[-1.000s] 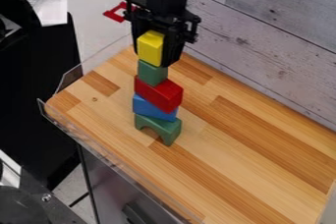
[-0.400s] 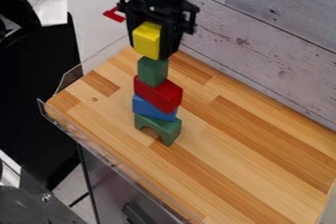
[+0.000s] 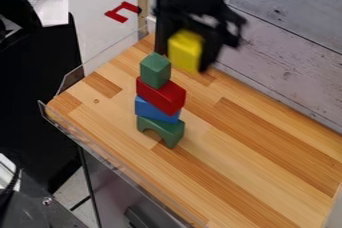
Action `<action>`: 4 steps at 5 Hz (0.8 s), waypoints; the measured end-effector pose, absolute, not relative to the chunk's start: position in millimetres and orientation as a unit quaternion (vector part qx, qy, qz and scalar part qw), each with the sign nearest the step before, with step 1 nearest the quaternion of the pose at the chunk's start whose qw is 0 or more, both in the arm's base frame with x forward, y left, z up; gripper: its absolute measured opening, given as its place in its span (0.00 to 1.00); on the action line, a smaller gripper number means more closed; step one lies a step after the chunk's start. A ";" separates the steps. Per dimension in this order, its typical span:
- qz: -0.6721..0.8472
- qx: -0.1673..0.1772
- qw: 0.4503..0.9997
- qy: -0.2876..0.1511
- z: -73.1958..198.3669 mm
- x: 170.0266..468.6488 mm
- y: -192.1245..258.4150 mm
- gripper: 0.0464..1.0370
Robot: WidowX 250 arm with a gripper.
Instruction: Move the yellow block to the center of the table
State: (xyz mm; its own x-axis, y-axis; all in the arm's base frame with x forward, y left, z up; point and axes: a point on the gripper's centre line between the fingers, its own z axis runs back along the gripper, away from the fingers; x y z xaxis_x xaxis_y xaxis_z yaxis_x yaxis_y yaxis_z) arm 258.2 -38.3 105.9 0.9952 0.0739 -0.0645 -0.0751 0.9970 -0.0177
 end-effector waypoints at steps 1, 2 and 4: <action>0.036 -0.032 0.998 0.035 91.4 246.5 -76.7 0.57; 0.048 -0.038 0.997 0.057 63.4 242.5 -96.7 0.57; 0.122 -0.035 0.991 0.046 12.1 240.0 -98.1 0.57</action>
State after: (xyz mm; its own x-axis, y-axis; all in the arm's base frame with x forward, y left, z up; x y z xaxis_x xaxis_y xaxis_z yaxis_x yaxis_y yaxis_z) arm 240.0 -98.1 12.1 0.9662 0.2379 -0.0989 -0.2443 0.9679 -0.0588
